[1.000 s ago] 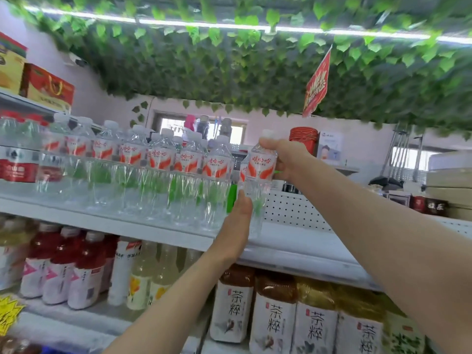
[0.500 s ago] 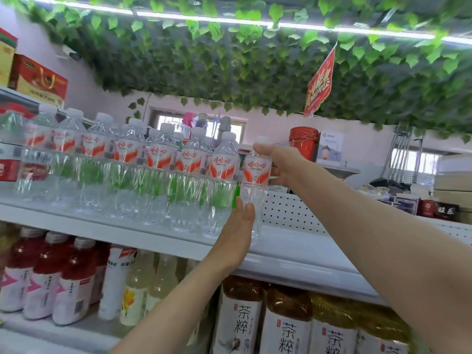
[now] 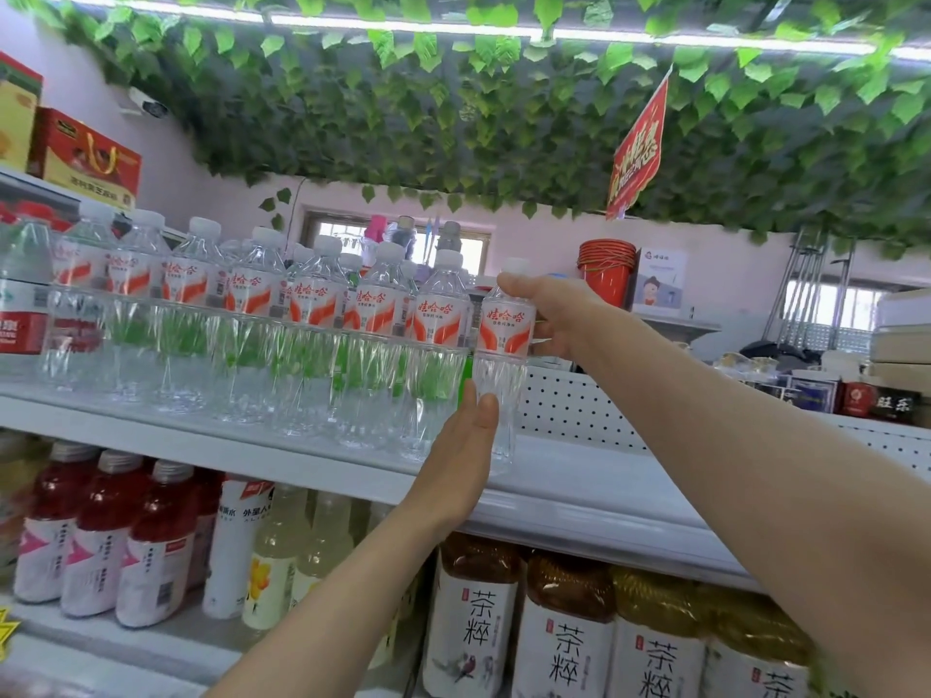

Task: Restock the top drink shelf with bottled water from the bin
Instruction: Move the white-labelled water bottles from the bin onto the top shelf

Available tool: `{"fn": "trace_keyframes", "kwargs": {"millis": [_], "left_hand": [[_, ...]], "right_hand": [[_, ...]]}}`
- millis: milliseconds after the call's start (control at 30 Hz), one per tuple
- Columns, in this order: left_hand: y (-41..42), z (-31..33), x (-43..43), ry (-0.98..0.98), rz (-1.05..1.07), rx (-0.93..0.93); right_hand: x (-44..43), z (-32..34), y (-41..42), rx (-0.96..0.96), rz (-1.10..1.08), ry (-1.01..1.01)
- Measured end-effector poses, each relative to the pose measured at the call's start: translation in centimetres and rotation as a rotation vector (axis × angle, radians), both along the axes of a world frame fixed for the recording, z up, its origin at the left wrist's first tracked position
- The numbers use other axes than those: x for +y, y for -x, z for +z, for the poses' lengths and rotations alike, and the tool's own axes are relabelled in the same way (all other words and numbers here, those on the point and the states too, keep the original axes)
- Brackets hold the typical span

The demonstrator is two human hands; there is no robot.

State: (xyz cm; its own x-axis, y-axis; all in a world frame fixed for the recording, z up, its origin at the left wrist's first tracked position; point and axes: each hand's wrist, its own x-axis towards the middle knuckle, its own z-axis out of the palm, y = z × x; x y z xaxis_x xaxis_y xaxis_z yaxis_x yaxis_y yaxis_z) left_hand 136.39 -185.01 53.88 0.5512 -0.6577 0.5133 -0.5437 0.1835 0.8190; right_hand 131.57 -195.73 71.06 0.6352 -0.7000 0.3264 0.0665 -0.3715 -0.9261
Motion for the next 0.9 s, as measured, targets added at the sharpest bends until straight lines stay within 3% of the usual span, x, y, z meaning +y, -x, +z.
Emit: {"fn": "trace_keyframes", "kwargs": {"millis": [533,800,900], "left_hand": [[-0.3,-0.4,0.0,-0.027,0.002,-0.041],[1.3,0.9,0.4,-0.052,0.078,-0.01],[2.8,2.1,0.9,-0.022,0.174,-0.035]], "right_hand": [[-0.4,-0.4,-0.4,-0.06,0.019,0.015],[0.5,-0.6,2.6,0.028,0.032,0.115],[0.3,-0.8,5.6,0.099,-0.026,0.265]]}}
